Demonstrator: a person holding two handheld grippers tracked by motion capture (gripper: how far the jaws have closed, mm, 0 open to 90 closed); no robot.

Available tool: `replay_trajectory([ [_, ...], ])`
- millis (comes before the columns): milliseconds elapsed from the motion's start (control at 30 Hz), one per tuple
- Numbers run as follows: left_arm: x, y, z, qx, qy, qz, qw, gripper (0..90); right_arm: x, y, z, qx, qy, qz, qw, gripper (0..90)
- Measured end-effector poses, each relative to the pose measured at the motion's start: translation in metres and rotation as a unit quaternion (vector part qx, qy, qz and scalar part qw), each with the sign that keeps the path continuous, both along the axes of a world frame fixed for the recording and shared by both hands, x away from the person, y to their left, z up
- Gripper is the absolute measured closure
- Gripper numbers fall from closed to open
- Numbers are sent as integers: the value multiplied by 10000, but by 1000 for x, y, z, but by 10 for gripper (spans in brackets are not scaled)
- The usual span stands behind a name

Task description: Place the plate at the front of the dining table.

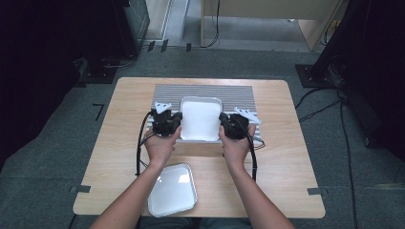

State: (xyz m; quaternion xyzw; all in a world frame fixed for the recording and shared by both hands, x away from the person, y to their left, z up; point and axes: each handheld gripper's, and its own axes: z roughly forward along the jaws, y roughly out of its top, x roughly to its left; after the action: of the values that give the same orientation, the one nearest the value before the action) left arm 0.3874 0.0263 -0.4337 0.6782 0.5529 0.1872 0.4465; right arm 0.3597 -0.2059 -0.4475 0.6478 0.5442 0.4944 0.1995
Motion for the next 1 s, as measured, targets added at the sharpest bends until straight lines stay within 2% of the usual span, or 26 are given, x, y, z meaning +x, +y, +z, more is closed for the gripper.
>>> replay_trajectory([
  [33,6,-2,-1,6,17,16,10000,878,6,-1,-1,-30,15,-1,10000,900],
  [67,18,-4,-5,13,65,74,10000,878,17,-1,-2,-140,9,-17,9999,900],
  [100,18,-4,-5,13,65,74,10000,877,17,-1,-2,-140,9,-17,9999,900],
  [133,31,-6,-8,-43,184,130,9997,877,28,0,-2,-308,3,-21,9995,900],
  [167,37,-7,-10,-71,230,152,9996,878,32,0,-3,-361,14,-13,9993,900],
  [233,41,-7,-12,-86,246,161,9995,877,40,0,-3,-495,5,4,9988,900],
  [267,47,-9,-15,-126,330,166,9992,877,40,0,-3,-495,5,4,9988,900],
  [433,70,-18,-28,-136,616,304,9975,868,67,-3,-8,-896,82,61,9959,900],
  [533,77,-20,-32,-94,635,366,9973,869,77,-5,-15,-829,212,75,9963,899],
  [567,85,-23,-37,33,818,319,9961,866,81,-5,-18,-853,263,63,9960,899],
  [667,92,-25,-43,100,924,339,9951,866,87,-5,-25,-878,358,40,9955,899],
  [700,96,-25,-48,112,1038,353,9939,866,93,-6,-33,-814,499,36,9954,898],
  [733,96,-25,-48,112,1038,353,9939,866,93,-6,-33,-814,499,36,9954,898],
  [767,100,-26,-53,129,1086,357,9934,864,97,-7,-40,-741,620,24,9953,896],
  [900,103,-27,-57,107,1096,381,9932,855,102,-8,-49,-717,739,52,9947,885],
  [967,105,-23,-60,-16,1157,330,9927,798,108,-13,-60,-444,879,248,9948,861],
  [1000,105,-23,-60,-16,1157,330,9927,783,108,-13,-60,-444,879,248,9948,861],
])
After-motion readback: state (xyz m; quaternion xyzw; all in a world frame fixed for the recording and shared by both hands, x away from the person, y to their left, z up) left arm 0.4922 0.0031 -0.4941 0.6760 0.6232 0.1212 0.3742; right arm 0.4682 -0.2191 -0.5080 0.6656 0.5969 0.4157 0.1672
